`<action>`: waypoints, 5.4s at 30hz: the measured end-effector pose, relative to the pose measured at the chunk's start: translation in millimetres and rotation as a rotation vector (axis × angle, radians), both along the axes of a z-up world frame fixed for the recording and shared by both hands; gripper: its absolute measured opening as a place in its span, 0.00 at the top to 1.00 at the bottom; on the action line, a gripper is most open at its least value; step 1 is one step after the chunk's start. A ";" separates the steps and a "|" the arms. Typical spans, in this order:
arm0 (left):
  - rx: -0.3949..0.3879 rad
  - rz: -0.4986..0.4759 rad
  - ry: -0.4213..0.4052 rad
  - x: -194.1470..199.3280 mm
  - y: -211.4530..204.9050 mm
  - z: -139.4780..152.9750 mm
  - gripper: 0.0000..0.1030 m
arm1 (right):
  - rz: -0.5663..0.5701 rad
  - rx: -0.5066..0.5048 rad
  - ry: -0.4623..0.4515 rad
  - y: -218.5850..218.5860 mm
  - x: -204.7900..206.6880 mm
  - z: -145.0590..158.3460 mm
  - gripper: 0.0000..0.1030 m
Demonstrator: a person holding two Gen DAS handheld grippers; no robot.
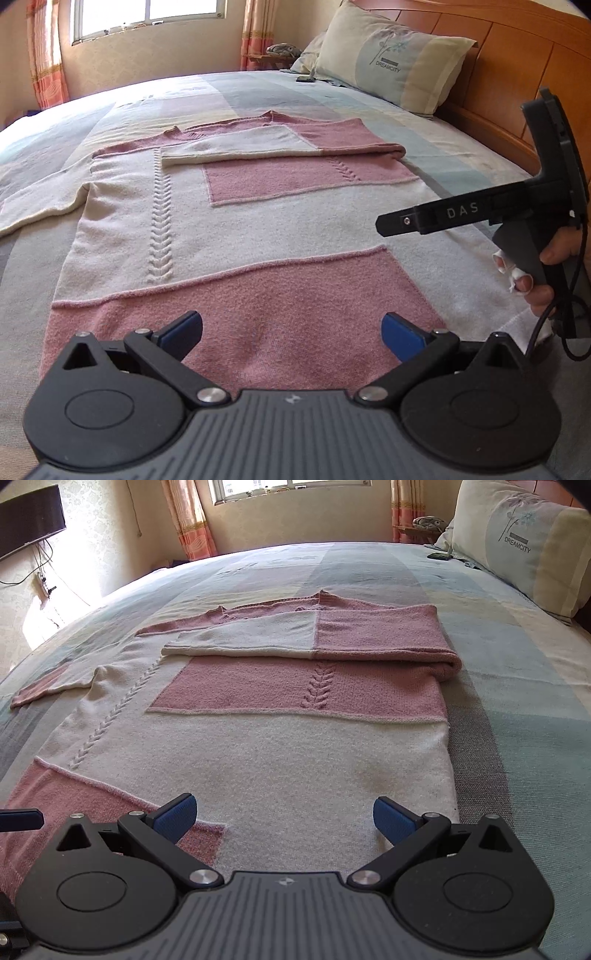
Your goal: Fold clothes
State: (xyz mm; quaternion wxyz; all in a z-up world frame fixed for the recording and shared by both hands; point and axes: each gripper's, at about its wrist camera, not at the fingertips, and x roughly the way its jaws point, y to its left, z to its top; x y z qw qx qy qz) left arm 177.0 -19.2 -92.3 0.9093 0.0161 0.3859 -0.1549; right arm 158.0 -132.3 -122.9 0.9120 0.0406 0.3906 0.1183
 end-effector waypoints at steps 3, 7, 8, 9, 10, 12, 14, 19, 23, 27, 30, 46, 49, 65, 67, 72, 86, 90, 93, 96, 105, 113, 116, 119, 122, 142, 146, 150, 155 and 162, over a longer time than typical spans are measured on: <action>-0.035 0.028 0.015 -1.0 13.2 -17.5 0.01 | -0.010 0.017 0.011 -1.2 1.9 -0.9 0.00; -0.031 0.020 -0.004 -10.6 17.3 -19.1 0.01 | 0.011 0.021 0.021 4.3 2.5 -2.8 0.00; -0.025 0.016 -0.002 -10.6 17.3 -19.2 0.01 | 0.014 0.012 0.020 6.4 2.3 -3.2 0.00; -0.008 0.005 -0.005 -10.6 15.9 -19.7 0.01 | 0.017 0.006 0.021 8.4 2.5 -3.7 0.00; 0.008 -0.005 -0.007 -10.7 14.5 -20.3 0.01 | 0.021 0.000 0.023 10.4 2.9 -4.1 0.00; 0.032 -0.018 -0.021 -13.5 12.0 -21.6 0.01 | 0.025 -0.006 0.026 13.9 3.8 -4.6 0.00; 0.032 -0.021 -0.042 -16.1 12.5 -23.4 0.01 | 0.028 -0.007 0.026 16.0 4.0 -4.6 0.00; 0.034 -0.024 -0.062 -18.0 12.4 -24.4 0.01 | 0.039 -0.016 0.025 20.1 3.2 -4.7 0.00; 0.036 -0.024 -0.042 -15.3 11.8 -21.4 0.01 | 0.045 -0.020 0.023 21.8 1.8 -4.0 0.00; 0.055 0.031 -0.061 -12.2 12.2 -10.8 0.01 | 0.052 -0.024 0.020 23.4 0.4 -3.3 0.00; 0.014 0.045 -0.090 -13.9 19.9 -5.3 0.01 | 0.057 -0.028 0.019 24.7 -0.6 -2.8 0.00; -0.004 0.030 -0.090 30.8 23.9 24.3 0.01 | 0.125 -0.060 0.010 46.3 -4.8 1.8 0.00; 0.007 0.028 -0.076 42.2 22.2 20.1 0.01 | 0.134 -0.065 -0.002 49.7 -6.3 4.7 0.00; -0.054 0.059 -0.027 42.9 41.2 13.5 0.01 | 0.140 -0.083 -0.029 52.0 -6.4 9.6 0.00; -0.072 0.077 -0.033 50.0 48.7 20.8 0.01 | 0.133 -0.089 -0.027 51.4 -6.0 9.0 0.00; -0.133 0.181 -0.080 70.6 82.4 38.5 0.01 | 0.135 -0.094 -0.030 50.7 -8.8 10.1 0.00; -0.218 0.581 -0.082 138.3 263.9 27.1 0.01 | 0.153 -0.051 -0.086 44.5 -23.9 28.7 0.00; -0.349 0.640 -0.046 153.5 311.2 4.8 0.01 | 0.144 -0.055 -0.076 47.5 -21.4 25.7 0.00; -0.422 0.668 -0.030 161.3 330.5 -13.3 0.01 | 0.143 -0.063 -0.062 50.9 -20.6 21.9 0.00; -0.476 0.670 -0.077 164.2 339.3 -21.0 0.01 | 0.146 -0.086 -0.058 55.1 -20.5 18.3 0.00; -0.545 0.718 -0.194 185.0 363.6 -35.5 0.01 | 0.123 -0.077 -0.039 54.6 -16.6 11.7 0.00; -0.559 0.770 -0.269 199.3 370.2 -44.6 0.01 | 0.096 -0.003 -0.011 46.8 -11.6 9.6 0.00; -0.543 0.787 -0.288 207.9 370.5 -45.8 0.01 | 0.094 0.017 -0.003 46.9 -11.2 8.4 0.00; -0.516 0.795 -0.295 216.8 368.7 -45.1 0.00 | 0.094 0.010 -0.016 48.9 -13.0 8.9 0.00; -0.532 0.804 -0.285 224.4 373.4 -41.8 0.01 | 0.124 0.003 -0.035 54.5 -16.6 10.5 0.00; -0.590 0.689 -0.347 232.1 334.2 29.2 0.01 | 0.220 -0.010 -0.096 69.7 -35.3 23.4 0.00; -0.593 0.665 -0.343 238.8 319.9 45.2 0.01 | 0.234 0.001 -0.104 68.6 -39.4 27.3 0.00; -0.586 0.650 -0.325 247.3 305.8 58.3 0.01 | 0.233 0.018 -0.118 65.1 -43.8 32.7 0.00; -0.581 0.609 -0.308 258.8 279.3 73.7 0.01 | 0.236 0.035 -0.132 58.3 -48.0 38.6 0.00; -0.546 0.561 -0.272 280.4 238.0 92.6 0.01 | 0.224 0.033 -0.143 44.8 -54.4 42.5 0.00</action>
